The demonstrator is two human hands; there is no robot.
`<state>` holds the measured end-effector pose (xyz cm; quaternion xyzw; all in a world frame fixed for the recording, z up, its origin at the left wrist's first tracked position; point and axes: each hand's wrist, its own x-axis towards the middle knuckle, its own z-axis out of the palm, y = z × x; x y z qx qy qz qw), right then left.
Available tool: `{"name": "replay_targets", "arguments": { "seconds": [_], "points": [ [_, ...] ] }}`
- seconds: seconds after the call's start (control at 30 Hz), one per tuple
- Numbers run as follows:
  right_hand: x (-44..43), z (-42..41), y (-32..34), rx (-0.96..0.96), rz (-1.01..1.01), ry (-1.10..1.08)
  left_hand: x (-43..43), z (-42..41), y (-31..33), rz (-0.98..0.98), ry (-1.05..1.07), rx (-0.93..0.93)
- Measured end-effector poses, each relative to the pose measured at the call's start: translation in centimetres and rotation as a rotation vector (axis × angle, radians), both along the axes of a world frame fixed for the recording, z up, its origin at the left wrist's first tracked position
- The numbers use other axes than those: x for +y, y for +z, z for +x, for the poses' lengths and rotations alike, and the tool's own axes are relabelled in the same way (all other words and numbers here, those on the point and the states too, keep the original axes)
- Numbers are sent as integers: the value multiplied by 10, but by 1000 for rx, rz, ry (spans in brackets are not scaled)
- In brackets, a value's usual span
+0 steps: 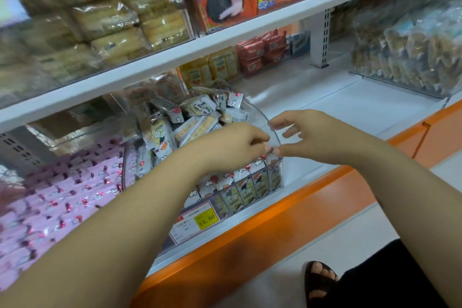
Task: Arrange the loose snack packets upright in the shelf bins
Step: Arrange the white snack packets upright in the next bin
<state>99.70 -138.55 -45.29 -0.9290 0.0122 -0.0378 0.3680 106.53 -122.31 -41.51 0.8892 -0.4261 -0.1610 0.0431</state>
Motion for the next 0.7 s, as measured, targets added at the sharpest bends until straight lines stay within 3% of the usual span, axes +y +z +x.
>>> {"name": "replay_targets", "arguments": {
  "seconds": [0.17,0.33,0.53,0.7],
  "points": [
    [18,-6,13,-255,-111,-35,49,-9,18,-327,101,-167],
    [55,-2,17,-277,-63,56,114,-17,10,-565,281,-305],
    [106,11,11,-187,-82,196,161,-15,-15,-671,455,-369],
    [140,22,8,-162,-306,208,176,-5,-33,-658,409,-359]
  ]
}}
